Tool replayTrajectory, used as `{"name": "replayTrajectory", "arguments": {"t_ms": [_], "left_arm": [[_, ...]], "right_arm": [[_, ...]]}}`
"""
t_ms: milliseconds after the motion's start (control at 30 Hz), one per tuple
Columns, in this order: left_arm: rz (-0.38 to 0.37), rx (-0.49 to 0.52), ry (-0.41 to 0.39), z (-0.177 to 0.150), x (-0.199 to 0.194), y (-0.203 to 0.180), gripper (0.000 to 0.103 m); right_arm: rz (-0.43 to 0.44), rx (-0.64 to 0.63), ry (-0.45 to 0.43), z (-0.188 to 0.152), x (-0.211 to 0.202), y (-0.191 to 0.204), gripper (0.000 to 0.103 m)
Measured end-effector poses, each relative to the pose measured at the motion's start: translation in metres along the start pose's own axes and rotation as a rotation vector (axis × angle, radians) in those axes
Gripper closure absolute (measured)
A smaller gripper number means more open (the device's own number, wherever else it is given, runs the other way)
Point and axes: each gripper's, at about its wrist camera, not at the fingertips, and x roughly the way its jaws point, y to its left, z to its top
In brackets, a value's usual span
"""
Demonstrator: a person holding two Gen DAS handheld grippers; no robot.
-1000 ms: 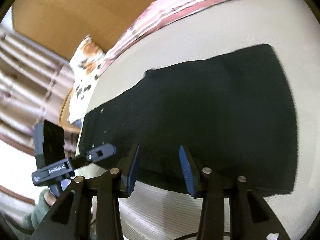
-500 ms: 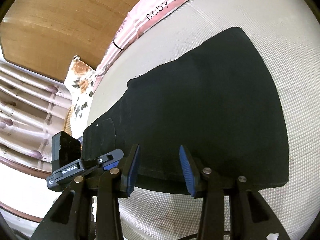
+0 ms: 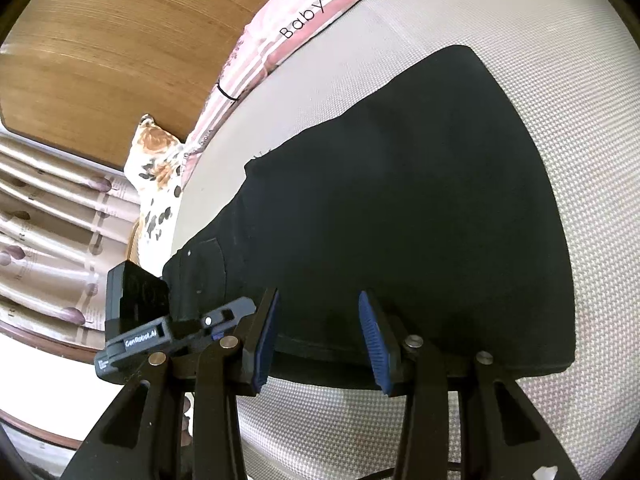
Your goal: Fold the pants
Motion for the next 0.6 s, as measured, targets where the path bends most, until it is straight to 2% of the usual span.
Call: {"name": "replayTrajectory", "arguments": {"t_ms": [100, 133, 167, 200, 300, 367, 533, 600], "left_arm": [[0.026, 0.038, -0.013, 0.002, 0.004, -0.007, 0.063], [0.037, 0.052, -0.016, 0.002, 0.005, -0.010, 0.071], [0.046, 0.064, -0.017, 0.001, 0.004, -0.009, 0.088], [0.063, 0.079, -0.011, 0.001, 0.006, -0.010, 0.091], [0.067, 0.082, -0.021, -0.002, 0.006, -0.011, 0.094], [0.085, 0.132, -0.051, -0.006, -0.001, -0.022, 0.095], [0.065, 0.217, -0.125, -0.017, -0.033, -0.051, 0.096], [0.070, 0.229, -0.138, -0.021, -0.043, -0.050, 0.096]], "right_arm": [[-0.004, 0.003, 0.000, 0.000, 0.000, 0.000, 0.064], [-0.002, 0.006, -0.001, 0.000, -0.001, 0.000, 0.064], [-0.001, 0.009, -0.002, 0.000, -0.001, -0.001, 0.064], [0.000, 0.012, -0.004, 0.000, -0.001, -0.002, 0.064], [-0.008, 0.015, -0.008, 0.000, -0.002, -0.003, 0.064], [-0.017, 0.013, -0.012, 0.000, -0.003, -0.004, 0.064], [-0.035, 0.004, -0.031, 0.001, -0.013, -0.004, 0.064], [-0.045, -0.007, -0.036, 0.001, -0.018, -0.004, 0.064]]}}
